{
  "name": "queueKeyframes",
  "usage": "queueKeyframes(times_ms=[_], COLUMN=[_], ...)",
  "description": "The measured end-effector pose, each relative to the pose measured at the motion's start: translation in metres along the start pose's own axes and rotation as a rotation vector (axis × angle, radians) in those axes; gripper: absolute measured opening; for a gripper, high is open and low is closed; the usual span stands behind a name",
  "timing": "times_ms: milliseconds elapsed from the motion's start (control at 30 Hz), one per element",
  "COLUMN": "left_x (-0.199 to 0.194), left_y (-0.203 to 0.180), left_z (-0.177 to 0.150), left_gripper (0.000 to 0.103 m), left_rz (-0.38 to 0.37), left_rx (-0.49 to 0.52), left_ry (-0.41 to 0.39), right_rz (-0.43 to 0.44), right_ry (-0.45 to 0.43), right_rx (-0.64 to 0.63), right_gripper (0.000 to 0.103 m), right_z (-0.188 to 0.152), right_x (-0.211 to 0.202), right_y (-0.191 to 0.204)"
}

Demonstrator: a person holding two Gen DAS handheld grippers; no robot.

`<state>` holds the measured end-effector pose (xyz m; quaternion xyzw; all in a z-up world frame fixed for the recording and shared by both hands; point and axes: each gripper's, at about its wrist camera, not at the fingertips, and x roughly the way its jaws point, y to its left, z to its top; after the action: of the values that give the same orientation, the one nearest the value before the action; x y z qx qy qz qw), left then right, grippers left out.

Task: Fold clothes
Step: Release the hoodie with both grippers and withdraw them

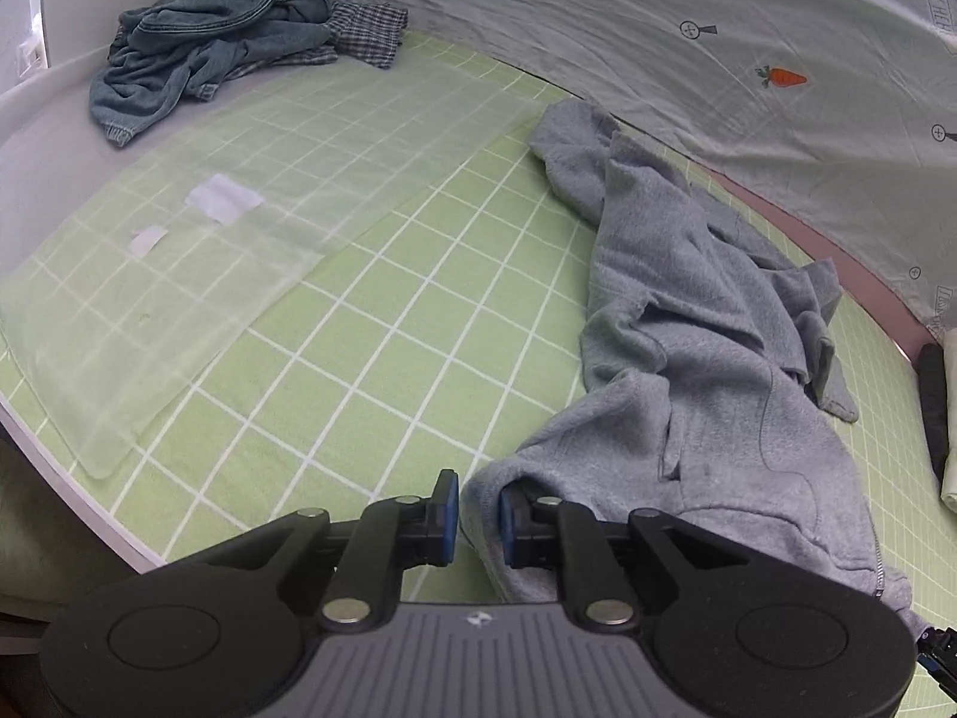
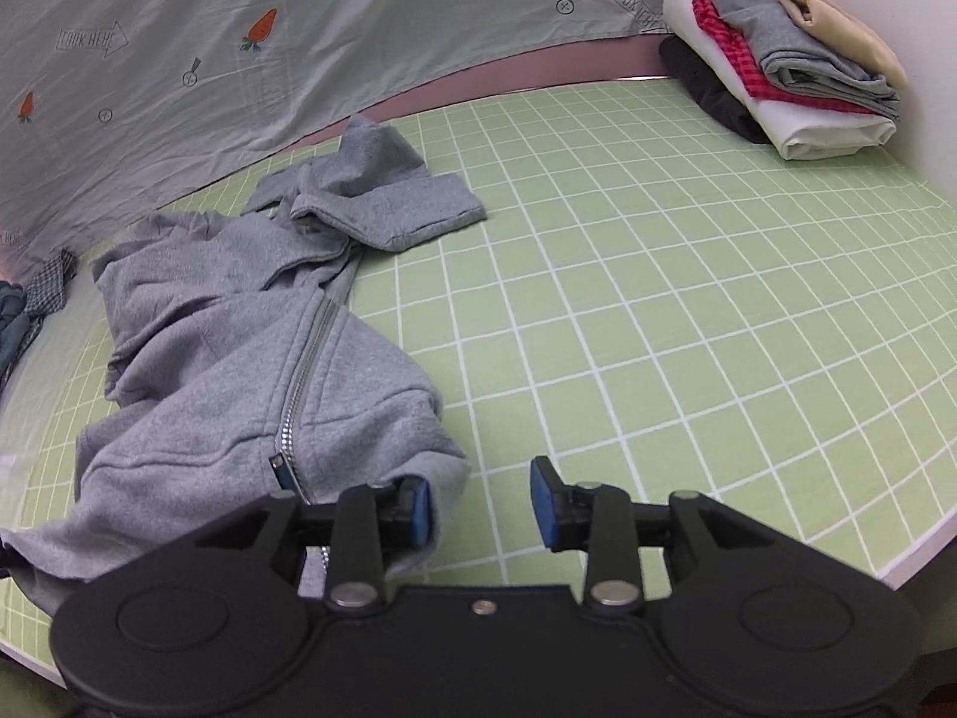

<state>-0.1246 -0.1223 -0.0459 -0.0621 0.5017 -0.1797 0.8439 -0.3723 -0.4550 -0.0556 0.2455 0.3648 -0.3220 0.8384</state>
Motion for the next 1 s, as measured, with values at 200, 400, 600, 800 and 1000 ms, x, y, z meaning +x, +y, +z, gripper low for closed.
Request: queueKeyframes(times_ms=[200, 400, 600, 800, 1000], left_x=[-0.002, 0.024, 0.017, 0.023, 0.023], left_y=[0.004, 0.02, 0.009, 0.019, 0.021], left_z=[0.013, 0.009, 0.016, 0.015, 0.009], left_gripper=[0.023, 0.033, 0.049, 0.051, 0.055], left_rz=[0.039, 0.115, 0.113, 0.146, 0.168], left_rx=[-0.015, -0.075, -0.048, -0.073, -0.057], left_ry=[-0.027, 0.066, 0.026, 0.046, 0.055], right_rz=[0.076, 0.0, 0.058, 0.096, 0.167], right_ry=[-0.03, 0.122, 0.123, 0.117, 0.134], right_rx=[-0.025, -0.151, -0.023, -0.031, 0.009], right_gripper=[0.045, 0.056, 0.056, 0.056, 0.056], right_z=[0.021, 0.016, 0.024, 0.036, 0.044], right_x=[-0.022, 0.008, 0.004, -0.01, -0.027], right_y=[0.007, 0.01, -0.005, -0.005, -0.015])
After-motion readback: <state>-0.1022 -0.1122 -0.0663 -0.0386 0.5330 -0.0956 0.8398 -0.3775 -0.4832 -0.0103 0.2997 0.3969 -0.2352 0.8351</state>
